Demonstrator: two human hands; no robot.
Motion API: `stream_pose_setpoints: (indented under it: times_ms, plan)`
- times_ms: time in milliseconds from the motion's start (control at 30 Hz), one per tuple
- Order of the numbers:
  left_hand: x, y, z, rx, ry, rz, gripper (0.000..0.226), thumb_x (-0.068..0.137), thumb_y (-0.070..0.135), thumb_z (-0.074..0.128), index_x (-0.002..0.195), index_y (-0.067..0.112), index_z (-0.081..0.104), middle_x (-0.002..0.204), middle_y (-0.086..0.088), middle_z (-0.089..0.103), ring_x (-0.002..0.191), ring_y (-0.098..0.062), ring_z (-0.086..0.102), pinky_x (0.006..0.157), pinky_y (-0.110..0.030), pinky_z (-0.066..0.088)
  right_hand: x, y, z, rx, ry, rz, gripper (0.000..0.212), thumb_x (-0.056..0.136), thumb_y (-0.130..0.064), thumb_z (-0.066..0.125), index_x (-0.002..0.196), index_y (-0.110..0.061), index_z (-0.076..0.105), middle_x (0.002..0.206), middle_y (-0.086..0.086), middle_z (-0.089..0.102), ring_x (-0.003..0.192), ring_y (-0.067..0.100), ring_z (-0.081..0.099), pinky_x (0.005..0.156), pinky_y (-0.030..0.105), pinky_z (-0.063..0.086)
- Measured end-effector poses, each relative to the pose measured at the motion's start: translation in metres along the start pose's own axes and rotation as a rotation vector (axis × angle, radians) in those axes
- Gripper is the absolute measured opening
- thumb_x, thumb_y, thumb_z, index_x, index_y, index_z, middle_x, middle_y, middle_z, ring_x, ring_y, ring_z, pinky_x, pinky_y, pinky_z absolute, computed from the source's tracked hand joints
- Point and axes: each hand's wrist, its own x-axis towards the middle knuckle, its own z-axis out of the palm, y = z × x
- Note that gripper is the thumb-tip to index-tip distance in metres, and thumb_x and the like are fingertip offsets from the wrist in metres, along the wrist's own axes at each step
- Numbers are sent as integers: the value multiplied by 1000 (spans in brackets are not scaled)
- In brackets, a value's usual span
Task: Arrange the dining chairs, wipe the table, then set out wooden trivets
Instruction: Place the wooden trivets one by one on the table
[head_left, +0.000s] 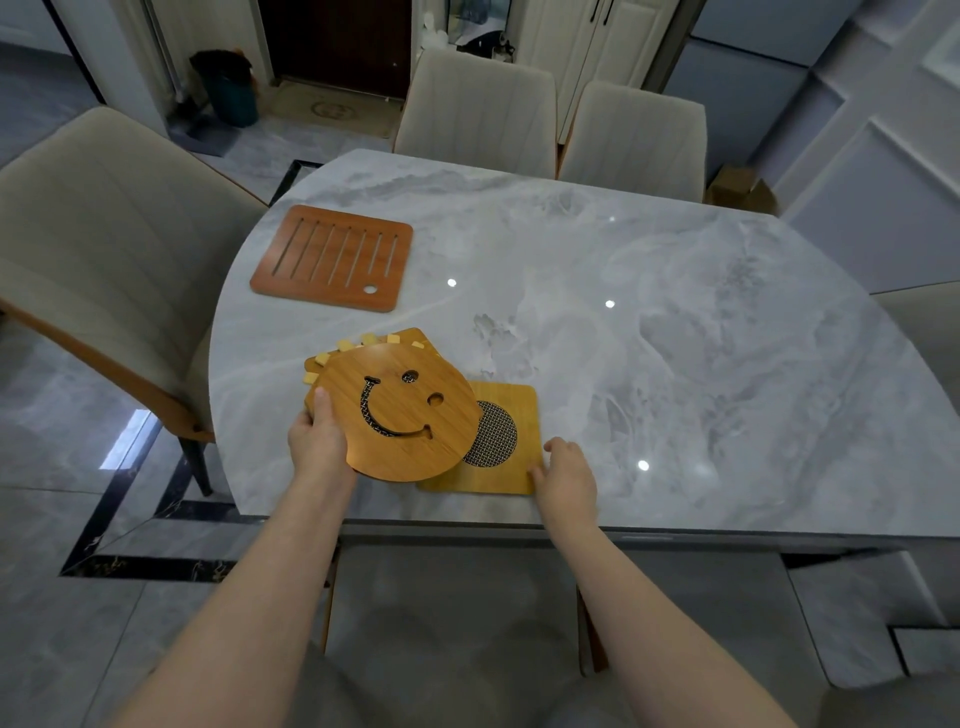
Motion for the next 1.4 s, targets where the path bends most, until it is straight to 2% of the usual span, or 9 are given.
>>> stream_pose_setpoints:
  times_ms: [100, 200, 333, 633, 833, 900, 1000, 1233, 1400]
  plan:
    - [-2, 1, 0, -2, 0, -1, 24, 100, 36, 43, 106, 15, 53, 91, 2, 62, 82, -13, 61, 70, -30, 53, -5, -4, 8, 33, -66, -233, 41, 88, -11, 63, 128, -5, 56, 130, 11, 54, 120, 27, 49, 101, 28, 36]
    - [-3, 0, -1, -1, -5, -7, 25, 99, 36, 43, 107, 15, 54, 94, 1, 63, 83, -14, 62, 73, -32, 53, -12, -5, 18, -20, -210, -288, 53, 93, -23, 59, 143, -13, 43, 153, 8, 33, 143, 24, 25, 117, 29, 17]
    - [-4, -1, -2, 1, -18, -5, 27, 99, 36, 43, 109, 14, 55, 94, 0, 63, 85, -15, 62, 77, -34, 54, -14, -1, 22, -37, -244, -285, 57, 96, -27, 53, 148, -17, 32, 159, 5, 18, 148, 21, 10, 119, 29, 9]
    - [-15, -3, 1, 14, -42, -16, 33, 100, 35, 42, 117, 9, 54, 91, 1, 62, 81, -13, 61, 71, -30, 53, -11, -2, 13, 44, -293, -271, 49, 99, -19, 48, 146, -16, 37, 156, 4, 26, 147, 22, 16, 117, 30, 14]
    - [-40, -4, 5, 47, -108, -22, 27, 100, 36, 41, 110, 14, 53, 91, 0, 62, 81, -14, 61, 64, -28, 51, -24, -7, -23, 489, 30, -69, 28, 101, -16, 44, 122, -10, 62, 119, 2, 64, 112, 16, 57, 100, 26, 44]
    - [-54, -5, 8, 67, -144, -25, 28, 100, 37, 41, 109, 14, 54, 94, -3, 63, 85, -17, 61, 69, -31, 51, -31, -10, -39, 602, 135, -38, 20, 99, -16, 46, 105, -14, 66, 99, -2, 66, 96, 15, 63, 89, 32, 52]
    - [-77, -11, 15, 104, -222, -33, 25, 100, 37, 41, 99, 17, 57, 98, -5, 64, 89, -19, 61, 77, -36, 51, -46, -11, -63, 687, 161, -23, 15, 97, -17, 51, 91, -15, 65, 83, -5, 65, 82, 11, 61, 74, 21, 51]
    - [-140, -32, 42, 157, -359, -70, 37, 97, 41, 45, 116, 12, 58, 103, -6, 66, 90, -20, 63, 65, -33, 52, -86, 27, -109, 649, 161, 143, 38, 79, -38, 75, 102, -13, 58, 93, -4, 60, 82, 9, 57, 65, 15, 46]
    - [-209, -58, 74, 175, -493, -90, 39, 97, 41, 46, 121, 13, 58, 105, -7, 67, 94, -21, 64, 69, -34, 53, -116, 87, -159, 697, 228, 264, 51, 70, -38, 83, 103, -13, 53, 92, -5, 54, 82, 9, 54, 61, 13, 42]
